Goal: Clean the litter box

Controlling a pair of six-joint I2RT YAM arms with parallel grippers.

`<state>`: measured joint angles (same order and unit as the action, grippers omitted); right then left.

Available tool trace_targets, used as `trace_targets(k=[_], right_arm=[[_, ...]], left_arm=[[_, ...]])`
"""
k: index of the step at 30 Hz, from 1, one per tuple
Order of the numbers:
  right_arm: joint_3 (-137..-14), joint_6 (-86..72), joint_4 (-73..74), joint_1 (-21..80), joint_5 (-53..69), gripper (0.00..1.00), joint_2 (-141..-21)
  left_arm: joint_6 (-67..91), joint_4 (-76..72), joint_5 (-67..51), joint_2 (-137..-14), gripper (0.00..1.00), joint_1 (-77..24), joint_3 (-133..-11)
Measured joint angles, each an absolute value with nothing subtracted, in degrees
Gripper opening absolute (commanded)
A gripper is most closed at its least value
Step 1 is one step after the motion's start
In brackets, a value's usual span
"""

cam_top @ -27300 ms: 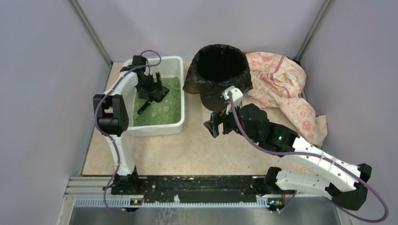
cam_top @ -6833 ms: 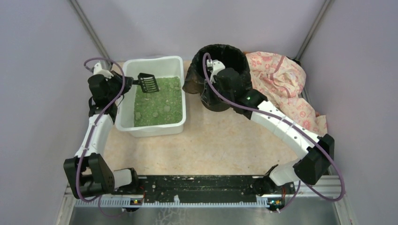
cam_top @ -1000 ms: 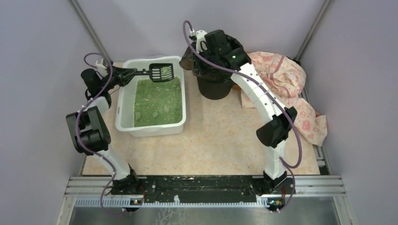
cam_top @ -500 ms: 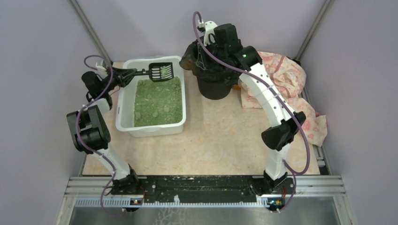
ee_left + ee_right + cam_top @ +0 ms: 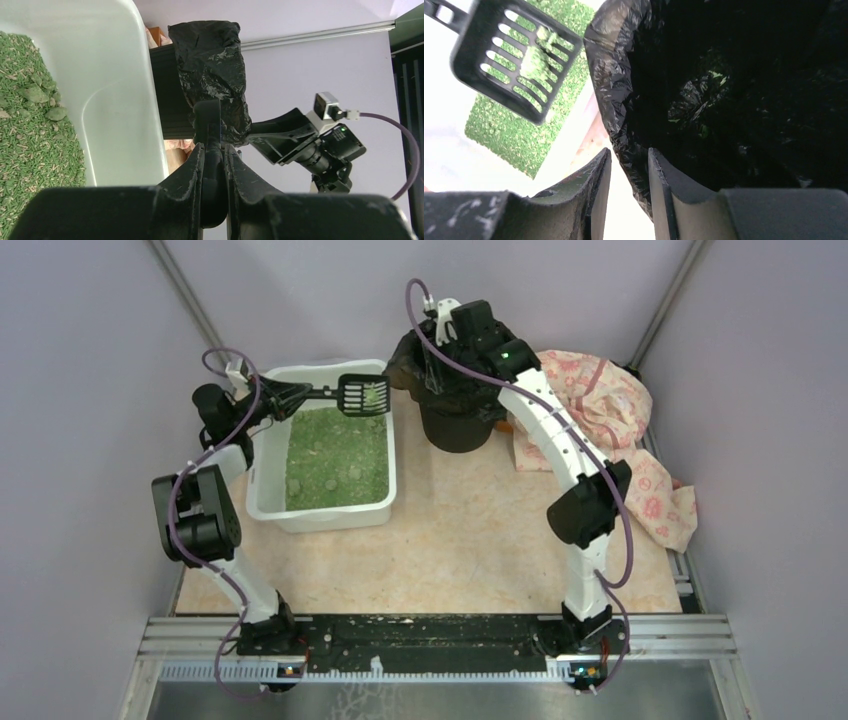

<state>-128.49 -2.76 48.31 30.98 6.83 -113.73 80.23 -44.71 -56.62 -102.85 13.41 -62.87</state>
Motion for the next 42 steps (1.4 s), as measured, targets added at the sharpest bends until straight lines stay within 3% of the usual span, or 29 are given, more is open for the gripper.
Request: trace_targets(k=[5, 8, 9, 24, 34, 38, 42], right_arm=[[-125.7, -3.0, 47.7, 30.9, 8.1, 0.31, -114.3], [-125.7, -2.8, 47.5, 30.9, 8.8, 0.03, -114.3], [-125.7, -2.6, 47.3, 30.9, 9.3, 0.00, -114.3], [-126.8, -0.9, 48.4, 31.4, 11.0, 0.00, -114.3], [-121.4, -3.6, 49.0, 39.1, 11.4, 0.00, -110.6], [-120.4, -4.4, 49.5, 41.1, 12.1, 0.34, -109.6], [-120.5, -5.8, 51.0, 41.0, 12.7, 0.47, -109.5]], left_arm=[[80.3, -45.0, -56.8, -102.8, 0.00, 13.6, -62.9], [80.4, -45.1, -57.1, -102.8, 0.00, 13.6, -62.9], [80.4, -45.1, -57.1, -102.8, 0.00, 13.6, -62.9], [83.2, -47.7, -57.2, -102.8, 0.00, 13.6, -63.3], [86.5, -50.9, -56.6, -102.8, 0.00, 16.1, -63.7], [86.0, -50.5, -56.3, -102.8, 0.00, 17.8, -60.7], [86.8, -50.7, -56.1, -102.7, 0.00, 18.1, -60.4]])
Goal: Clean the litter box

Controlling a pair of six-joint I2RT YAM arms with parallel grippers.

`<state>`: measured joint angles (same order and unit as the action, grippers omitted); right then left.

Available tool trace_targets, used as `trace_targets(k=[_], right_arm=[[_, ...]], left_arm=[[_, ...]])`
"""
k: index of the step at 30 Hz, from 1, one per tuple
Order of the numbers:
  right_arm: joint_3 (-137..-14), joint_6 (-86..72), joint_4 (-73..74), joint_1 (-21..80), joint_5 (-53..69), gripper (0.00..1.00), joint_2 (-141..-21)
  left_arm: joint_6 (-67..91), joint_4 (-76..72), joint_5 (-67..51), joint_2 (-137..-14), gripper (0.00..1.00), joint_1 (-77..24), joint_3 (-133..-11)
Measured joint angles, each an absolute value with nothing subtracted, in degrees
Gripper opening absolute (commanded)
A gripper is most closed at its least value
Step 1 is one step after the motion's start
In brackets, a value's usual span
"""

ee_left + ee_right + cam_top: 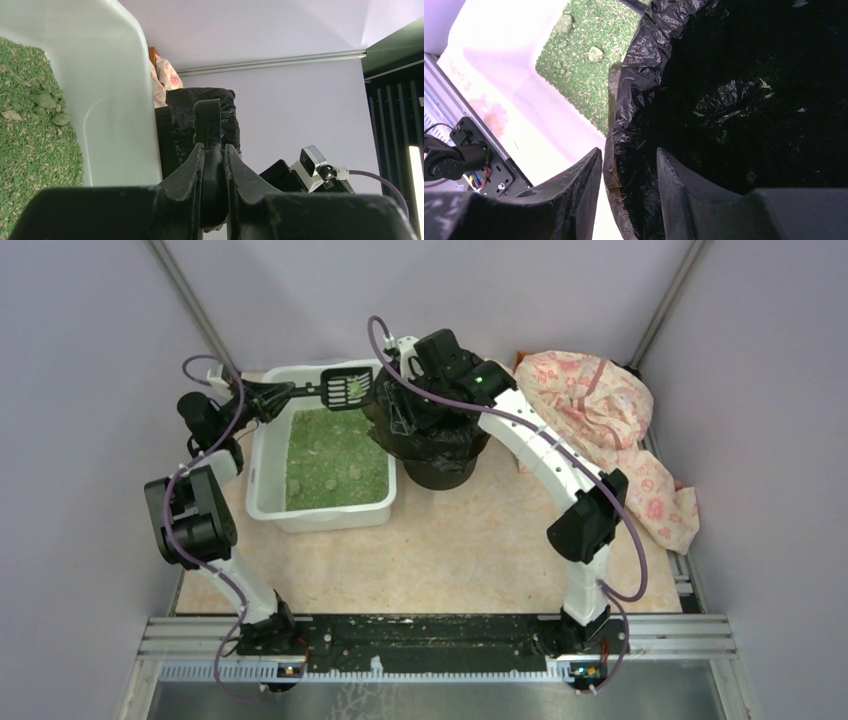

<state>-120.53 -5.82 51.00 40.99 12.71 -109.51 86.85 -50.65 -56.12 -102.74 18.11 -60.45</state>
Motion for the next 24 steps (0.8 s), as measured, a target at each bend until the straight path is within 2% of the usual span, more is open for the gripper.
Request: trace_targets(k=[6, 14, 24], right_arm=[[-125.5, -6.0, 54.2, 41.0, 12.6, 0.52, -109.5], [-126.8, -6.2, 54.2, 40.0, 11.6, 0.52, -106.0], [-119.2, -7.4, 50.5, 35.9, 8.2, 0.52, -97.4]], left_arm=[[85.2, -46.9, -56.2, -102.7, 0.00, 18.8, -66.3], [86.0, -46.7, -53.6, -102.8, 0.00, 19.6, -71.6], [79.3, -39.1, -50.1, -102.8, 0.00, 5.3, -87.0]])
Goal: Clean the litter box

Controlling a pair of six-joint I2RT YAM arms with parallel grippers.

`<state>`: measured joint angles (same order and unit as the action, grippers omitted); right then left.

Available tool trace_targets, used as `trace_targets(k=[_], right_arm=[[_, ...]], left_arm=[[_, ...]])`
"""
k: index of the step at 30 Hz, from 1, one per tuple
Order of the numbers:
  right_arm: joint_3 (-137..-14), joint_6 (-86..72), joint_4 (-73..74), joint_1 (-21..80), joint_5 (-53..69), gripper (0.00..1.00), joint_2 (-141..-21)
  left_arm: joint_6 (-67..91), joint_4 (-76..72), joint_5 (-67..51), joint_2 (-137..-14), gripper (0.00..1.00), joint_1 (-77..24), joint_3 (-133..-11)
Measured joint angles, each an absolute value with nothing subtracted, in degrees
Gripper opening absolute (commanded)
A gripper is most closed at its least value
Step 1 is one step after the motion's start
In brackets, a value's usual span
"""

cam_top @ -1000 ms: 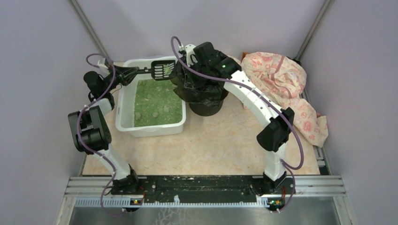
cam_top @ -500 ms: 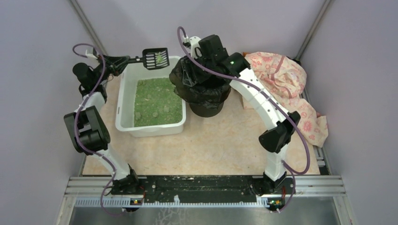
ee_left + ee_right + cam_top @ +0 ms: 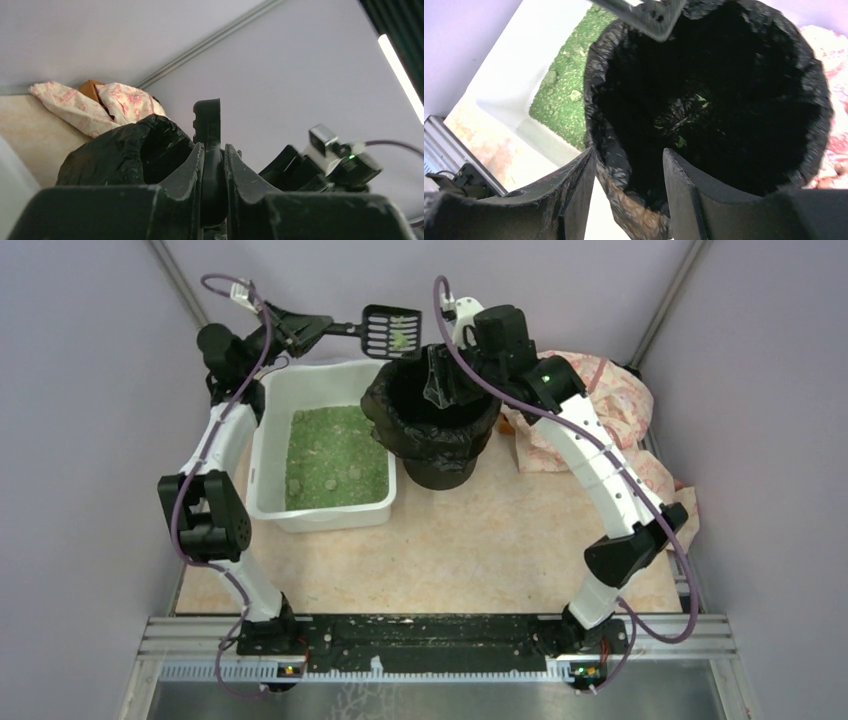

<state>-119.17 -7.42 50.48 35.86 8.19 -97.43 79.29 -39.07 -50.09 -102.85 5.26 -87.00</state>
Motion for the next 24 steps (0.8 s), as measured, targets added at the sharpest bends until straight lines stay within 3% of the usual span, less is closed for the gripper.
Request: trace_targets(k=[6, 14, 24], right_arm=[[-109.6, -8.8, 46.3, 33.9, 5.9, 0.51, -89.5], [-98.2, -9.8, 42.5, 32.4, 4.6, 0.51, -80.1], [-94.2, -10.8, 39.7, 32.0, 4.6, 0.51, -78.4]], left_arm=[[58.3, -29.0, -48.4, -102.8, 0.00, -3.2, -90.5], [24.9, -8.3, -37.3, -99.2, 0.00, -11.1, -91.2], [-0.2, 3.4, -26.4, -93.6, 0.00, -22.9, -99.2]])
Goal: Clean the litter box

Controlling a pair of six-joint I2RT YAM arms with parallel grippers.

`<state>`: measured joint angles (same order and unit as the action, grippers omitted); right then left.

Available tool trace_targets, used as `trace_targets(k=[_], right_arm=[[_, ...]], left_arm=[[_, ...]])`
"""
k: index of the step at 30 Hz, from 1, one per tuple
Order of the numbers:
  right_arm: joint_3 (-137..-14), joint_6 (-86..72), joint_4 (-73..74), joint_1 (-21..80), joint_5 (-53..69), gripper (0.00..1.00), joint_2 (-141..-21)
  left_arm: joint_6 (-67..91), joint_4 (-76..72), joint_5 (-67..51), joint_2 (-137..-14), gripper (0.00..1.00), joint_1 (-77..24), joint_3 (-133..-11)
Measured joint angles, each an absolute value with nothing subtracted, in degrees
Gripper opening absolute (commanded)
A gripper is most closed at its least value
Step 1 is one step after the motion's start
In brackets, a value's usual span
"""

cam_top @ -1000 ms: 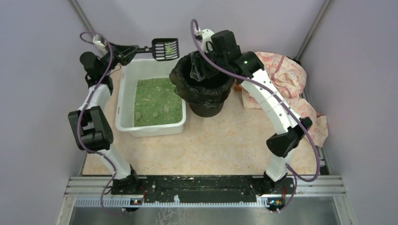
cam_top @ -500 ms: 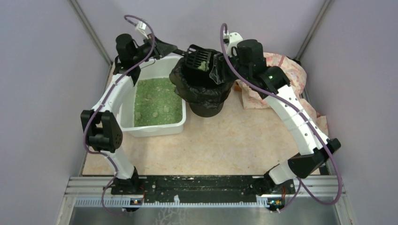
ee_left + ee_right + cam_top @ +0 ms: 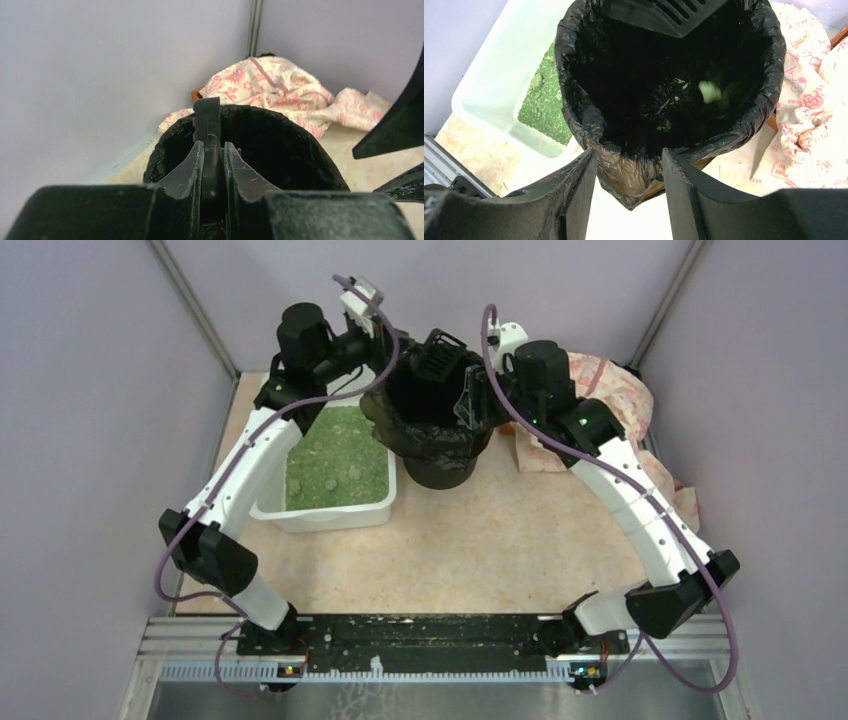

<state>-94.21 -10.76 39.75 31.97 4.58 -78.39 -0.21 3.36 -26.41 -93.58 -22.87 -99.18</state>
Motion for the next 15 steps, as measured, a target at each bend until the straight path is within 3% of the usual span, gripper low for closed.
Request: trace_targets(k=[7, 15], right_arm=[[-92.1, -11.7, 38.0, 32.0, 4.8, 0.50, -78.4], [-91.5, -12.3, 36.1, 32.0, 5.3, 0.50, -78.4]], left_arm=[[-10.8, 10.8, -20.0, -92.5, 0.00, -28.4, -98.9], [-2.7, 6.8, -17.6, -89.3, 0.00, -24.7, -97.0]])
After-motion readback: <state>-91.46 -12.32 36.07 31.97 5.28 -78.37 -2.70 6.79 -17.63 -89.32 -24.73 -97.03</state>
